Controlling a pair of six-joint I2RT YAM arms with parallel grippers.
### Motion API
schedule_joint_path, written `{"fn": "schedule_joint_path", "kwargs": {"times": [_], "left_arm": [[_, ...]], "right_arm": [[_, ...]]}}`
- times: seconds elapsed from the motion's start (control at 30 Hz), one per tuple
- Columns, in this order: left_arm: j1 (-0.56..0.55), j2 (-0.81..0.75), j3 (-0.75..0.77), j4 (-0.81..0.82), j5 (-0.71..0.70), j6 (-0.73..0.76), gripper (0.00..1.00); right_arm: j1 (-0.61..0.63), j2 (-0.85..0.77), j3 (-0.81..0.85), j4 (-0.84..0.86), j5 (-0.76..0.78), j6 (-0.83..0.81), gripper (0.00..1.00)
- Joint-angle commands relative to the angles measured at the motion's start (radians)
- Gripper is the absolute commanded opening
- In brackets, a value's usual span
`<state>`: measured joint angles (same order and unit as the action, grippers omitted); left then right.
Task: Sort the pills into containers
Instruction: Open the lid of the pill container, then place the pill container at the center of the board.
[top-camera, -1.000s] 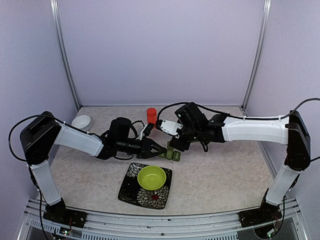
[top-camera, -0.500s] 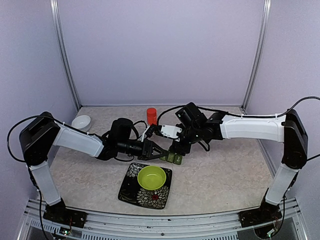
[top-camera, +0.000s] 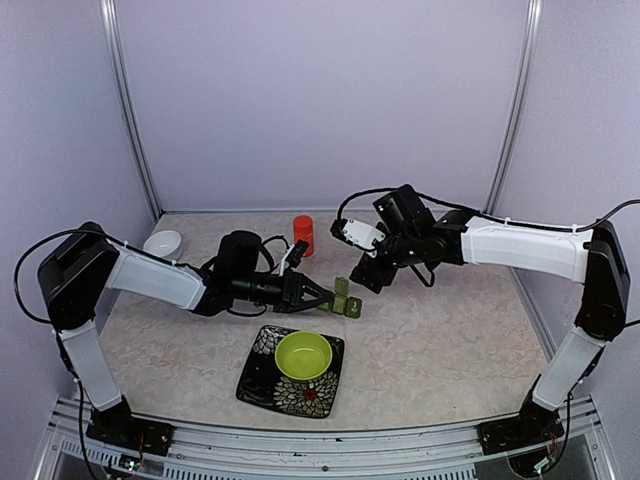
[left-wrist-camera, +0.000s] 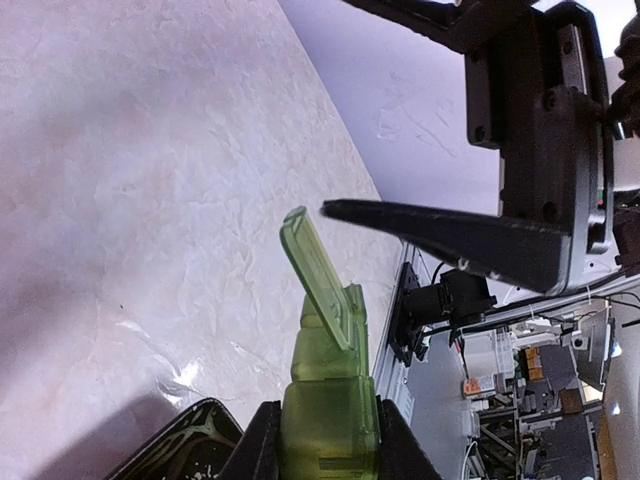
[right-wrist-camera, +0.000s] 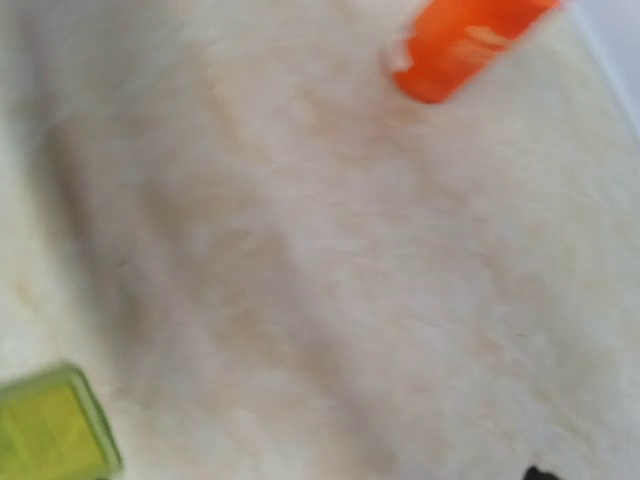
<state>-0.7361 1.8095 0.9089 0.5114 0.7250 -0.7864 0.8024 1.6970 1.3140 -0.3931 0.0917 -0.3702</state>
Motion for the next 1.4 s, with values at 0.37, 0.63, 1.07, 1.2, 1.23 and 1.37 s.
{"fn": "schedule_joint_path", "kwargs": {"times": [0.37,0.63,1.07,1.2,1.23,1.37], "left_arm": [[0.068,0.157,0.161,0.026,-0.089,-0.095,0.15],[0.108,0.279,0.266,-0.039,-0.107,-0.072,0.15],[0.12,0.403,0.404,-0.164,-0.066,-0.012,0.15],[0.119,0.427,0.423,-0.18,-0.061,-0.007,0.18],[0.118,0.433,0.426,-0.185,-0.063,-0.006,0.18],[0.115,0.449,0.432,-0.202,-0.073,0.007,0.23]], "right_arm": [[-0.071,-0.138,-0.096,0.058,0.112,0.27,0.93],[-0.072,-0.185,-0.155,0.087,0.128,0.28,0.96],[-0.072,-0.181,-0.183,0.087,0.132,0.278,0.96],[-0.073,-0.174,-0.183,0.093,0.126,0.279,0.96],[-0.072,-0.172,-0.182,0.094,0.126,0.28,0.96],[-0.073,-0.16,-0.178,0.092,0.119,0.281,0.96]]}}
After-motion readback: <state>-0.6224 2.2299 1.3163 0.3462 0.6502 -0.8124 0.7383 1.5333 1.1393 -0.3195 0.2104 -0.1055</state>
